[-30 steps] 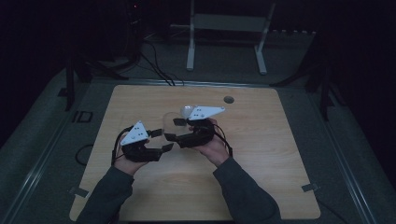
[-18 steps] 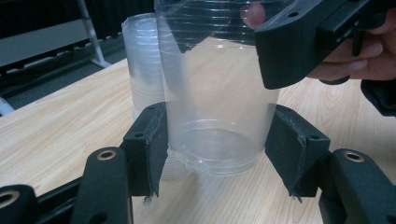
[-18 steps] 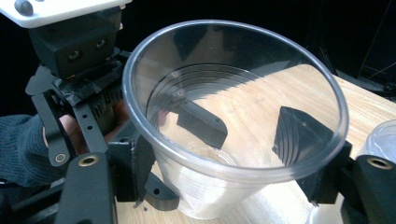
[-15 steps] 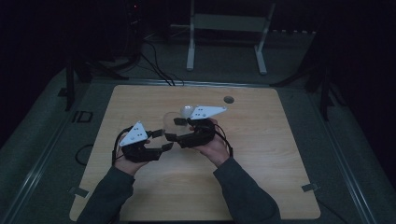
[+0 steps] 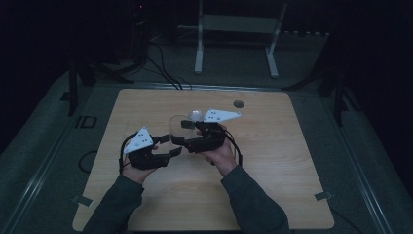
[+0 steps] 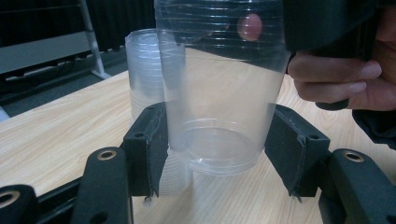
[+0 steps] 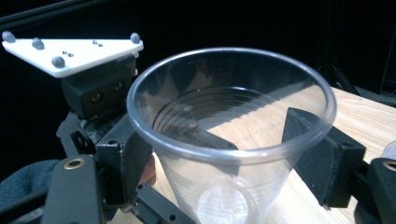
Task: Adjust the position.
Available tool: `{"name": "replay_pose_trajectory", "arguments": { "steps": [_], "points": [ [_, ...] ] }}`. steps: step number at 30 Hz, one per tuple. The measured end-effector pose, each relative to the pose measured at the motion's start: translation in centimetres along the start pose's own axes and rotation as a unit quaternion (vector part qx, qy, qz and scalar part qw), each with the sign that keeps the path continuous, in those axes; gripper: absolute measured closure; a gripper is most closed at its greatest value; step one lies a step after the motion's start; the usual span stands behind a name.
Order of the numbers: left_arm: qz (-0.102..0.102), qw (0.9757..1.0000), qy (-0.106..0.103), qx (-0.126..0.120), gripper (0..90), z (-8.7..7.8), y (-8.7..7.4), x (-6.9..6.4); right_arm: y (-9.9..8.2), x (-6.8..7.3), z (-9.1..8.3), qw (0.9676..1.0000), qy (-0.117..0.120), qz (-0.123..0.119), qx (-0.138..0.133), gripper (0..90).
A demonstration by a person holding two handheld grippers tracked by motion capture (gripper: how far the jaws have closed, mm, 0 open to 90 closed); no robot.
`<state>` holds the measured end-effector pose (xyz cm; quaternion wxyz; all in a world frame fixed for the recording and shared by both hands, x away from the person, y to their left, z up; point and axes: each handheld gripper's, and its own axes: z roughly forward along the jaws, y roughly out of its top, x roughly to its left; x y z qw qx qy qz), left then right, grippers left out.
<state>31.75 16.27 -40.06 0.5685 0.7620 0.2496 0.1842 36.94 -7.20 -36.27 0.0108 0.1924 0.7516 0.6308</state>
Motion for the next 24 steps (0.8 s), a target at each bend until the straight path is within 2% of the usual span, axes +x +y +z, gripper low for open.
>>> {"name": "replay_pose_trajectory", "arguments": {
  "steps": [10, 16, 24],
  "points": [
    [-0.007, 1.0, -0.006, -0.002, 41.0, 0.19, -0.23, 0.09, 0.16, -0.04, -0.31, 0.9999, -0.006, 0.001, -0.013, 25.2],
    [-0.006, 1.0, -0.006, 0.001, 40.9, 0.29, -0.26, 0.03, 0.06, 0.06, -0.19, 0.9999, -0.006, -0.006, -0.006, 28.0],
    [-0.01, 0.9999, -0.001, -0.005, 31.7, 0.16, -0.17, 0.07, 0.14, 0.15, -0.33, 0.9997, -0.017, -0.018, -0.004, 28.5]
  ]
}}
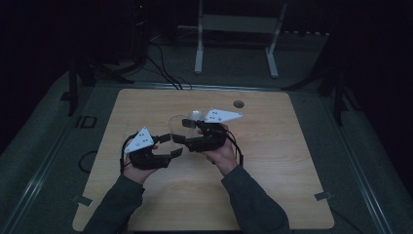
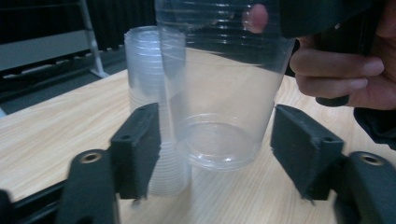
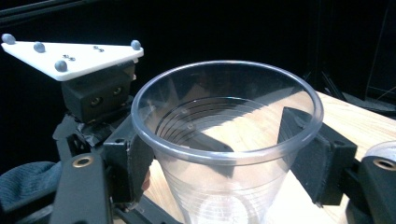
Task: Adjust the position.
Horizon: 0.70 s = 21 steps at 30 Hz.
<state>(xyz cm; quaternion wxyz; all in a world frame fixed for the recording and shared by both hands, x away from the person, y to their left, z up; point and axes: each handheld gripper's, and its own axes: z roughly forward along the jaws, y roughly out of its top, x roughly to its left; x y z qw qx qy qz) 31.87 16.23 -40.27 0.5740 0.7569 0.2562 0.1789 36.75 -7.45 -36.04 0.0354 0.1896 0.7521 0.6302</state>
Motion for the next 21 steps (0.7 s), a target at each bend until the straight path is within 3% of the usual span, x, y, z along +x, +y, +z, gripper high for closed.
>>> {"name": "replay_pose_trajectory", "arguments": {
  "steps": [7, 10, 21],
  "points": [
    [0.0, 1.0, 0.002, -0.003, 29.8, -0.2, 0.1, 0.1, -0.1, -0.1, -0.2, 1.0, -0.009, -0.001, 0.0, 28.5],
    [0.002, 1.0, 0.004, -0.002, 29.9, -0.3, 0.2, 0.2, -0.1, -0.1, -0.4, 0.9995, -0.026, -0.013, 0.006, 28.5],
    [0.001, 0.9999, 0.009, -0.006, 29.9, -0.6, 0.2, 0.4, -0.2, -0.4, -1.1, 0.9985, -0.05, -0.021, 0.012, 28.6]
  ]
}}
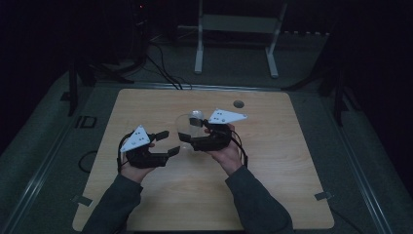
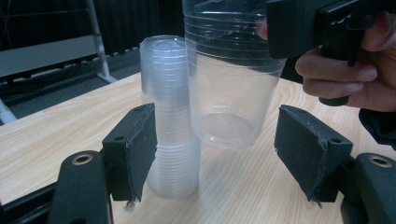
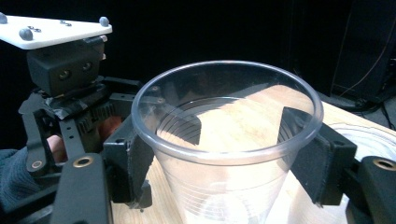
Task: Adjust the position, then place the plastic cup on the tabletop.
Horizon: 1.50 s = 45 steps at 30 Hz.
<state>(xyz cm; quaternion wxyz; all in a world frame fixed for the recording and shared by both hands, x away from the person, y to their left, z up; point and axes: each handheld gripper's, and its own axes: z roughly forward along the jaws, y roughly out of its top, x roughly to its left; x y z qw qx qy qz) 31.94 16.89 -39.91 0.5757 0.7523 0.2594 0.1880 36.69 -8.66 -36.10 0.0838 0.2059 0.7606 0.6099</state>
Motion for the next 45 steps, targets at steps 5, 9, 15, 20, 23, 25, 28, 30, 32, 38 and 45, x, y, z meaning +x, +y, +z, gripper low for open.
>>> {"name": "replay_pose_trajectory", "arguments": {
  "steps": [5, 9, 15, 20, 23, 25, 28, 30, 32, 38, 45],
  "points": [
    [-0.002, 1.0, 0.002, 0.0, 29.9, -0.1, 0.0, 0.0, -0.1, 0.1, -0.2, 1.0, -0.006, -0.005, 0.004, 28.6],
    [-0.004, 1.0, 0.004, -0.002, 29.9, -0.1, 0.0, 0.1, -0.2, 0.1, -0.4, 0.9998, -0.011, -0.012, 0.007, 28.6],
    [-0.004, 1.0, 0.008, -0.001, 29.9, -0.2, -0.1, 0.2, -0.6, -0.2, -1.0, 0.9997, -0.02, -0.01, 0.008, 28.6],
    [-0.005, 0.9999, 0.01, -0.001, 30.0, -0.2, -0.1, 0.3, -0.9, -0.3, -1.4, 0.9995, -0.027, -0.011, 0.012, 28.6],
    [-0.005, 0.9999, 0.01, -0.001, 30.0, -0.2, -0.1, 0.3, -1.1, -0.4, -1.5, 0.9993, -0.032, -0.014, 0.015, 28.6],
    [-0.006, 0.9999, 0.01, -0.001, 30.0, -0.2, -0.2, 0.3, -1.2, -0.4, -1.7, 0.9992, -0.035, -0.014, 0.015, 28.6],
    [-0.008, 0.9999, 0.011, -0.001, 30.0, -0.2, -0.2, 0.4, -1.3, -0.5, -1.9, 0.9991, -0.037, -0.012, 0.015, 28.6],
    [-0.008, 0.9999, 0.012, -0.002, 30.0, -0.2, -0.2, 0.5, -1.6, -0.7, -2.3, 0.999, -0.041, -0.01, 0.015, 28.6],
    [-0.008, 0.9999, 0.013, -0.002, 30.0, -0.3, -0.2, 0.5, -1.7, -0.7, -2.4, 0.9989, -0.043, -0.011, 0.016, 28.6],
    [-0.009, 0.9999, 0.012, -0.001, 30.1, -0.2, -0.2, 0.4, -2.3, -1.0, -2.9, 0.9984, -0.051, -0.009, 0.021, 28.6],
    [-0.009, 0.9999, 0.014, -0.001, 30.1, -0.3, -0.2, 0.5, -2.8, -1.3, -3.2, 0.9983, -0.055, -0.003, 0.022, 28.6]
  ]
}}
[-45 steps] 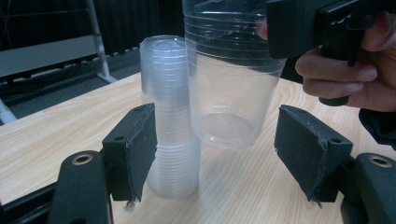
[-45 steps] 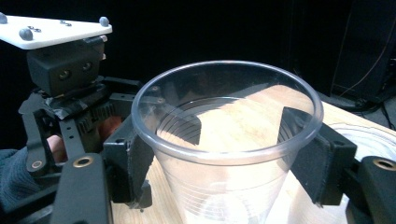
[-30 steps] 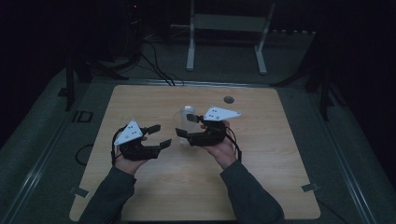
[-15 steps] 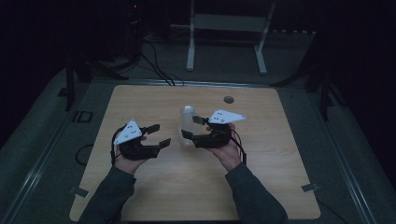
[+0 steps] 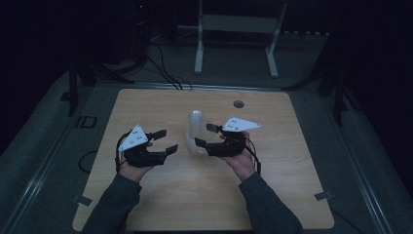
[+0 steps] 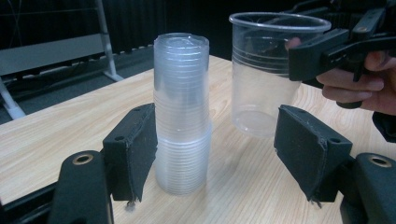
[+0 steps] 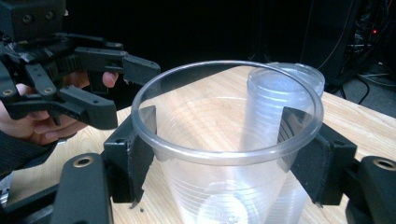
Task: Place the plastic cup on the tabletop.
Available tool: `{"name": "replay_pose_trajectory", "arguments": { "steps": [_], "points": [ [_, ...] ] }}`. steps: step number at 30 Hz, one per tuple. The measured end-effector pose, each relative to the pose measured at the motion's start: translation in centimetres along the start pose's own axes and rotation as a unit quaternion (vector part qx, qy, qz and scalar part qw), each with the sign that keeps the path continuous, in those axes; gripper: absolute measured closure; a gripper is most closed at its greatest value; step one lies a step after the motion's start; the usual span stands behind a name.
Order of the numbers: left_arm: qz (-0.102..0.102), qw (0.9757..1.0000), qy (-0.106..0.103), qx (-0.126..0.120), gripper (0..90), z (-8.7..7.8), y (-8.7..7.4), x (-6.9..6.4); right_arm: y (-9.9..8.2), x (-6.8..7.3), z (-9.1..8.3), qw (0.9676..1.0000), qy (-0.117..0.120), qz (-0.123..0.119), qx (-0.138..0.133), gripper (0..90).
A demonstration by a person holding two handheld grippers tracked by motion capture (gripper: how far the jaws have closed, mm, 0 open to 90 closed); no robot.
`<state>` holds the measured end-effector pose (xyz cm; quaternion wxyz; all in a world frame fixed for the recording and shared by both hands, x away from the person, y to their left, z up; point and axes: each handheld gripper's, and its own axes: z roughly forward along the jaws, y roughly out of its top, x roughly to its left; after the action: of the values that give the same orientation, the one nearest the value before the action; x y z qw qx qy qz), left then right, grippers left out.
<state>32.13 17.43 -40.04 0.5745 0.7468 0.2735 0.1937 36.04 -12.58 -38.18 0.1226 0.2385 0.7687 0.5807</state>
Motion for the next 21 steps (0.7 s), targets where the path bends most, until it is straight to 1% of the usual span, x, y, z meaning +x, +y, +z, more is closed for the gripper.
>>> {"name": "replay_pose_trajectory", "arguments": {
  "steps": [5, 12, 15, 21],
  "points": [
    [0.0, 1.0, 0.001, 0.0, 30.2, 0.0, 0.0, 0.0, -0.5, -0.1, -0.1, 1.0, -0.001, -0.003, 0.003, 28.6],
    [0.001, 1.0, 0.004, 0.001, 30.4, -0.1, 0.1, 0.0, -1.3, -0.3, -0.2, 1.0, -0.005, 0.001, 0.007, 28.6],
    [0.001, 1.0, 0.005, 0.001, 30.5, -0.1, 0.0, 0.0, -1.6, -0.4, -0.3, 0.9999, -0.009, -0.002, 0.008, 28.6],
    [-0.001, 1.0, 0.006, 0.0, 30.6, -0.1, 0.0, 0.1, -2.2, -0.7, -0.5, 0.9999, -0.014, 0.005, 0.009, 28.6]
  ]
}}
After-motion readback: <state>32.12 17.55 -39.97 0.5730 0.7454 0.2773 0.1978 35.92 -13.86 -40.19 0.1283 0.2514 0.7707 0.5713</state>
